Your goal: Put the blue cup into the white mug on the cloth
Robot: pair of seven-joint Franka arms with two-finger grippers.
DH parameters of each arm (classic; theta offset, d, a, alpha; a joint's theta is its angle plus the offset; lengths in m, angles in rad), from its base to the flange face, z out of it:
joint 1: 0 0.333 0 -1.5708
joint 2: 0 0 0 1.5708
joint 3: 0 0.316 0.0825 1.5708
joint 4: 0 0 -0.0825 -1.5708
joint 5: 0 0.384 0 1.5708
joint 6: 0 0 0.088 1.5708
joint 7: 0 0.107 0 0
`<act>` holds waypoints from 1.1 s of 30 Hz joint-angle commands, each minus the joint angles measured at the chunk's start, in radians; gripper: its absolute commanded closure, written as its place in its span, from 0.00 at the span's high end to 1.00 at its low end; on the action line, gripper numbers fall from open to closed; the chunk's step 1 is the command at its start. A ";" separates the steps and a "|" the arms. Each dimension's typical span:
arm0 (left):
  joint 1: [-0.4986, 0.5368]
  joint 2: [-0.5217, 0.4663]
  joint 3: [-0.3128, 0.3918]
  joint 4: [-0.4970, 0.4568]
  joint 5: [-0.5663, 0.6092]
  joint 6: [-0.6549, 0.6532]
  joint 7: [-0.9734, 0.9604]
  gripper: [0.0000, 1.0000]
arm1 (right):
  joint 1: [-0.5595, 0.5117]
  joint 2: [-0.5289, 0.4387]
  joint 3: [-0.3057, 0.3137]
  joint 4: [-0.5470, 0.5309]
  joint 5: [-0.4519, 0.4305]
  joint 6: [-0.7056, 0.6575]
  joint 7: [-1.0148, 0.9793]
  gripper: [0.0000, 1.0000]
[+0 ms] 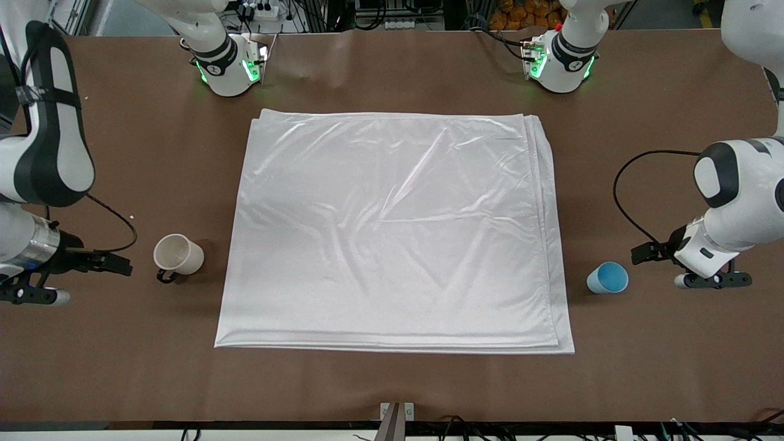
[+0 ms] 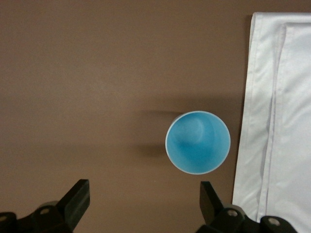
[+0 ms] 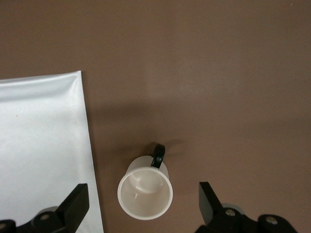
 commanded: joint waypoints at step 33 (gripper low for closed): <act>-0.015 0.207 -0.007 0.024 0.022 0.193 -0.016 0.56 | -0.046 0.277 0.011 0.019 0.011 0.127 0.283 1.00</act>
